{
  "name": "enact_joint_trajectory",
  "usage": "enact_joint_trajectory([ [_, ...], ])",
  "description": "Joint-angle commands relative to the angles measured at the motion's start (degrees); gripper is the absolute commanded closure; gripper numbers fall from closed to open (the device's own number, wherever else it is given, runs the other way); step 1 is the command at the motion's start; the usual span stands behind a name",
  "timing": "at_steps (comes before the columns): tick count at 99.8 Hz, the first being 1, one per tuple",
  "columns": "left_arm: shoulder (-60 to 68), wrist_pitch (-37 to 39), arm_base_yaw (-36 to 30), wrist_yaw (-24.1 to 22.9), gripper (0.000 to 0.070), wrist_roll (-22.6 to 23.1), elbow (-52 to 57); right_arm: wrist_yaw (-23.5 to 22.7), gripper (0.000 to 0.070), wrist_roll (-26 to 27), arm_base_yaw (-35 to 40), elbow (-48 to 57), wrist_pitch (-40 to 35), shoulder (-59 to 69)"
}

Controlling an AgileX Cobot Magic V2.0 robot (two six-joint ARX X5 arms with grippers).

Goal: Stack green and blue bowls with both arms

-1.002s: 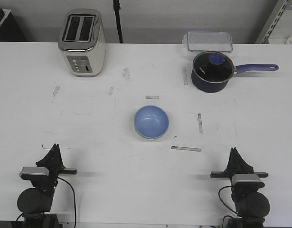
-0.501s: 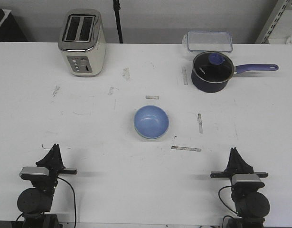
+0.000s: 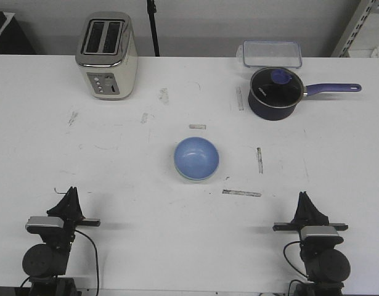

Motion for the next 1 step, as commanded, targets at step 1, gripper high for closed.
enact_joint_trajectory([
  [1, -0.11, 0.72, 0.09, 0.02, 0.0699, 0.48, -1.27, 0.04, 0.0685, -0.26, 0.04, -0.11, 0.63, -0.02],
])
